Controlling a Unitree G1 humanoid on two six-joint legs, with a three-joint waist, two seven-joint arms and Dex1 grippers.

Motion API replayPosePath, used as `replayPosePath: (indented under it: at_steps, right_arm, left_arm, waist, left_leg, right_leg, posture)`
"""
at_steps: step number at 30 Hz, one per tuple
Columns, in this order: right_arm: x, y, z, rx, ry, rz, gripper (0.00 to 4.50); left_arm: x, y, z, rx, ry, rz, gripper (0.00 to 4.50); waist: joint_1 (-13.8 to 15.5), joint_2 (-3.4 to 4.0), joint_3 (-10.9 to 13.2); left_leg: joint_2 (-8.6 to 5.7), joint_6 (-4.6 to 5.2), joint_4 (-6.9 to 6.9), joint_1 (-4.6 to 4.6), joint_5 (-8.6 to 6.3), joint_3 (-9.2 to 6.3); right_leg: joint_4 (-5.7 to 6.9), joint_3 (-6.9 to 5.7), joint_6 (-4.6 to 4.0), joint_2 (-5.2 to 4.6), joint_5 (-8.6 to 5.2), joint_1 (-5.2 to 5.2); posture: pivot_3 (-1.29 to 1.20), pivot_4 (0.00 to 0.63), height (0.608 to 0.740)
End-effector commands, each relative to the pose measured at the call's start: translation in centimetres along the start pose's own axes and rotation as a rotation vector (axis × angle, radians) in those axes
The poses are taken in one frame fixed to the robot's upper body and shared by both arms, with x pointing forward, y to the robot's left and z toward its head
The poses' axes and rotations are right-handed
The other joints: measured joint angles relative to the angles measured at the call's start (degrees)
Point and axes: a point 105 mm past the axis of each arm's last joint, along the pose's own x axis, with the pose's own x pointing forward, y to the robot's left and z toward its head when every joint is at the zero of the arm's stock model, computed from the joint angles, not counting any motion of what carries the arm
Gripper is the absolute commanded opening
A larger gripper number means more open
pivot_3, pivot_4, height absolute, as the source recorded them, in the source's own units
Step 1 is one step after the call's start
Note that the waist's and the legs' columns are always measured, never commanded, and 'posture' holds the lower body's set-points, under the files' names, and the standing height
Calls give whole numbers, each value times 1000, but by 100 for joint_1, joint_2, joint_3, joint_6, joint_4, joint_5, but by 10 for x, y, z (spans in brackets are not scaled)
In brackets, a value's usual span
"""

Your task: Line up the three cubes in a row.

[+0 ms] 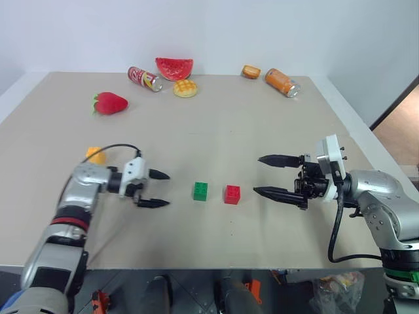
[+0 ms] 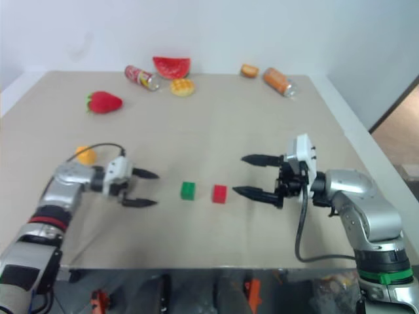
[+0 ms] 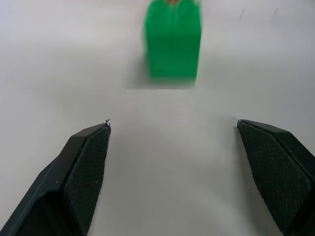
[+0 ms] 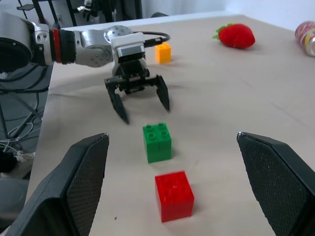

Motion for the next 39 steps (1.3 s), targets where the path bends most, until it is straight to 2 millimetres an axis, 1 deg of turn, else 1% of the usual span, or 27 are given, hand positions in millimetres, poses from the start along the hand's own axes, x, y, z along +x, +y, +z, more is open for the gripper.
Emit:
replayPosePath:
  at_steps: [1,2,3,5,6,7,10,12,13,14,16,18,20,21,23,25,28,31,35,39]
  right_arm:
    - [10,-13,16,-108,-44,-78,4325]
    - [16,-19,18,-121,-55,-118,4325]
    - [22,-24,20,-120,-67,-145,4325]
    - [36,-23,25,-142,-86,-143,4325]
    - [41,-22,27,-146,-96,-135,4325]
    - [46,-20,29,-151,-106,-130,4325]
    - [55,-18,33,-158,-135,-118,4325]
    - [63,-15,33,-169,-149,-89,4325]
    - [65,-15,33,-168,-153,-82,4325]
    - [67,-14,33,-162,-161,-71,4325]
    - [69,-15,32,-165,-166,-63,4325]
    - [73,-14,31,-162,-174,-50,4325]
    - [74,-14,31,-160,-179,-45,4325]
    - [75,-15,31,-157,-181,-43,4325]
    - [77,-15,29,-154,-180,-39,4325]
    - [77,-14,30,-154,-184,-33,4325]
    - [78,-15,32,-154,-193,-35,4325]
    - [77,-12,33,-155,-197,-33,4325]
    - [73,-11,35,-156,-200,-37,4325]
    - [71,-9,38,-157,-201,-40,4325]
  left_arm:
    - [-27,23,4,20,9,252,4265]
    - [-35,30,3,-47,1,342,4265]
    - [-41,32,3,-97,-18,414,4265]
    - [-53,31,2,-205,-41,561,4265]
    - [-60,28,2,-269,-54,634,4265]
    - [-65,22,4,-330,-72,685,4265]
    - [-74,-1,11,-482,-131,761,4265]
    - [-71,-32,11,-568,-124,785,4265]
    - [-69,-41,12,-592,-118,798,4265]
    - [-70,-46,12,-628,-123,844,4265]
    - [-76,-44,12,-660,-129,960,4265]
    - [-97,-35,0,-666,-77,1192,4265]
    - [-114,-29,-9,-669,-41,1344,4265]
    - [-122,-26,-15,-664,-12,1411,4265]
    - [-132,-20,-23,-651,31,1482,4265]
    - [-133,-13,-26,-641,40,1498,4265]
    - [-129,-3,-27,-626,39,1486,4265]
    - [-124,7,-32,-615,49,1462,4265]
    - [-110,23,-32,-592,41,1389,4265]
    - [-105,34,-35,-583,38,1352,4265]
  waist:
    - [-2,0,0]
    - [2,0,0]
    - [2,0,0]
    - [-8,0,0]
    - [-11,-1,0]
    - [-12,-1,0]
    - [-13,-1,0]
    - [-12,-1,0]
    - [-16,1,-1]
    - [-15,0,-1]
    - [38,-1,-1]
    - [52,-4,-1]
    - [47,-4,-1]
    - [41,-4,-1]
    - [39,-5,-2]
    - [39,-5,-2]
    - [39,-6,-2]
    - [43,-6,-2]
    - [44,-7,-3]
    - [42,-7,-3]
  left_leg:
    - [2,0,-1,0,0,1]
    - [3,0,-2,1,0,1]
    - [3,0,-2,1,0,2]
    - [3,-1,-3,0,0,7]
    - [3,-1,-4,-1,0,9]
    - [4,-3,-8,-1,-1,9]
    - [5,-12,-19,-3,-7,8]
    - [5,-13,-24,-3,-7,4]
    - [6,-20,-26,0,-12,6]
    - [0,-24,-26,11,-15,10]
    - [0,-24,-23,8,-14,3]
    - [1,-15,-16,8,-6,-7]
    - [0,-7,-15,14,2,-7]
    - [0,-7,-13,14,3,-7]
    - [-2,-9,-10,20,8,-7]
    - [-3,-11,-10,21,11,-6]
    - [-2,-14,-10,18,13,-5]
    - [-2,-14,-13,10,13,-5]
    - [-3,-15,-19,7,12,-5]
    - [-3,-19,-23,6,10,-5]
  right_leg:
    - [0,-1,-1,0,1,0]
    - [0,-1,-2,-1,0,0]
    - [0,-1,-1,-1,0,0]
    - [1,2,1,-5,2,-2]
    - [1,3,3,-7,1,-3]
    - [1,3,22,-8,6,-2]
    - [2,3,25,-9,-3,-6]
    - [1,-3,24,-8,-7,-6]
    - [-1,0,20,-9,-10,-6]
    - [4,4,15,-20,-13,3]
    - [3,-4,21,-18,-16,4]
    - [4,-13,-4,-8,-13,5]
    - [4,-13,-14,-8,-3,8]
    - [3,-12,-20,-7,6,5]
    - [2,-8,-22,-6,18,6]
    - [1,-6,-26,-5,26,3]
    - [1,-6,-26,-5,26,1]
    - [0,-4,-20,-1,20,-4]
    - [-2,1,-12,0,14,-5]
    - [-3,1,5,1,19,-6]
  posture:
    - [0,150,740]
    - [0,150,740]
    - [0,150,740]
    - [0,150,740]
    - [0,150,740]
    - [0,150,740]
    - [0,150,740]
    - [0,150,740]
    - [0,150,740]
    - [0,150,740]
    - [0,150,740]
    - [0,150,740]
    - [0,150,740]
    - [0,150,740]
    - [0,150,740]
    - [0,150,740]
    - [0,150,740]
    - [0,150,740]
    - [0,150,740]
    - [0,150,740]
